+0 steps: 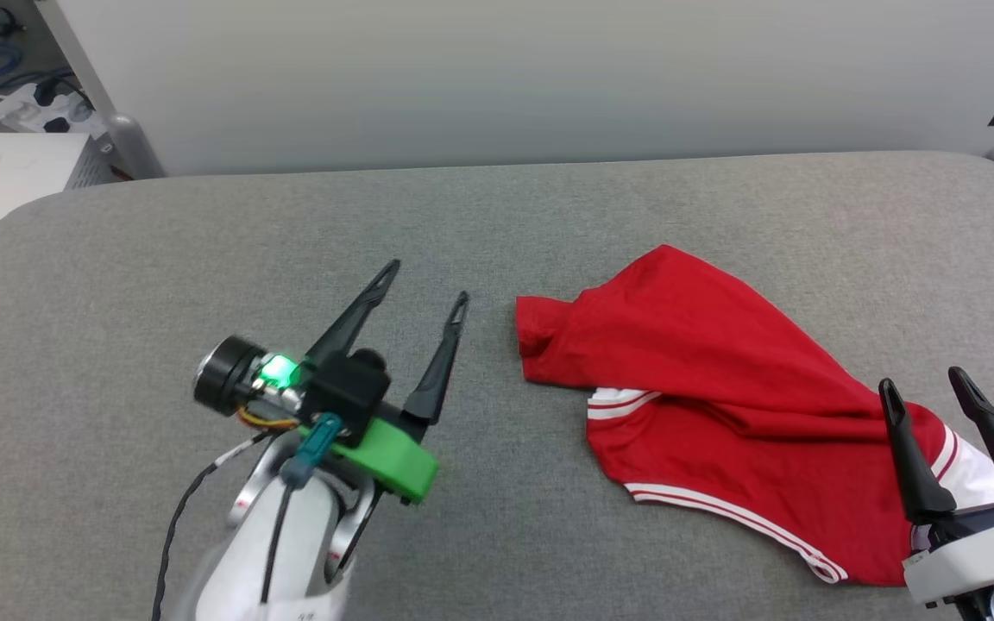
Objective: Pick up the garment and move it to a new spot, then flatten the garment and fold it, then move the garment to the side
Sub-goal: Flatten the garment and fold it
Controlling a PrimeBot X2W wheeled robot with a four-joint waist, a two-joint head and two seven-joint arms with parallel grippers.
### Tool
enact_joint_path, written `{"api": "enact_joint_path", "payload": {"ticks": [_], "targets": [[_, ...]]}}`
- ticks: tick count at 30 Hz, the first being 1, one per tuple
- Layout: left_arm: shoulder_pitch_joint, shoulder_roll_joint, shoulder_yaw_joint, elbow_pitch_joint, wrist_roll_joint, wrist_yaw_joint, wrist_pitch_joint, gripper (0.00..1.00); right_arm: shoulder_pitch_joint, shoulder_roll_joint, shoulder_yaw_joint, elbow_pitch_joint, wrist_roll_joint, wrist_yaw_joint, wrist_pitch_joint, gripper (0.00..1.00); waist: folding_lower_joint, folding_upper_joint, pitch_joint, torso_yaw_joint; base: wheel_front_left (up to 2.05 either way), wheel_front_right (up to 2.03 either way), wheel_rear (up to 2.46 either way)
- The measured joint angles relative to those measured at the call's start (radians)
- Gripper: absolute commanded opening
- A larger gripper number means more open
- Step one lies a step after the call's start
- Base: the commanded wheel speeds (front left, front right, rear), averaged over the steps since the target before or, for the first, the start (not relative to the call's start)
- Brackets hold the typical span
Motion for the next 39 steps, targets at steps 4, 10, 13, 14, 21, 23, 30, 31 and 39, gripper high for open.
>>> {"api": "enact_joint_path", "payload": {"ticks": [4,10,13,14,21,23,30,31,39], "targets": [[-0.141,0.041,-0.184,0.078,-0.05,-0.006,0.096,1.0,0.002,0.011,0.0,-0.012,-0.008,0.0,0.003,1.0,0.0,0.0,0.014,-0.024,0.0,0.0,0.0],[-0.338,0.079,-0.486,0.11,-0.248,-0.007,0.339,1.0,0.0,0.026,-0.012,-0.011,-0.018,0.0,0.005,1.0,0.0,0.0,0.054,-0.054,0.0,0.0,0.0],[-0.426,0.084,-0.607,0.127,-0.352,-0.007,0.491,1.0,-0.003,0.033,-0.02,-0.009,-0.031,0.0,-0.003,1.0,0.0,0.0,0.083,-0.065,0.0,0.0,0.0],[-0.448,0.084,-0.635,0.128,-0.375,-0.007,0.517,1.0,-0.006,0.033,-0.019,-0.009,-0.032,0.0,-0.003,1.0,0.0,0.0,0.091,-0.068,0.0,0.0,0.0],[-0.592,0.086,-0.848,0.168,-0.528,-0.007,0.675,1.0,-0.066,0.031,-0.014,0.003,-0.04,0.0,-0.02,1.0,0.0001,0.0,0.164,-0.099,0.0,0.0,0.0],[-0.627,0.085,-0.9,0.19,-0.553,-0.007,0.687,1.0,-0.083,0.031,-0.01,0.009,-0.04,0.0,-0.024,1.0,0.0001,0.0,0.185,-0.11,0.0,0.0,0.0],[-0.708,0.09,-0.978,0.272,-0.582,-0.007,0.766,1.0,-0.132,0.029,0.018,0.034,-0.041,0.0,-0.04,1.0,0.0001,0.0,0.25,-0.152,0.0,0.0,0.0],[-0.709,0.093,-0.977,0.275,-0.562,-0.007,0.793,1.0,-0.14,0.029,0.021,0.039,-0.041,0.0,-0.043,1.0,0.0001,0.0,0.258,-0.158,0.0,0.0,0.0],[-0.648,0.136,-0.957,0.15,-0.451,-0.005,1.021,1.0,-0.172,0.027,0.048,0.081,-0.039,0.0,-0.058,1.0,0.0001,0.0,0.315,-0.21,0.0,0.0,0.0]]}}
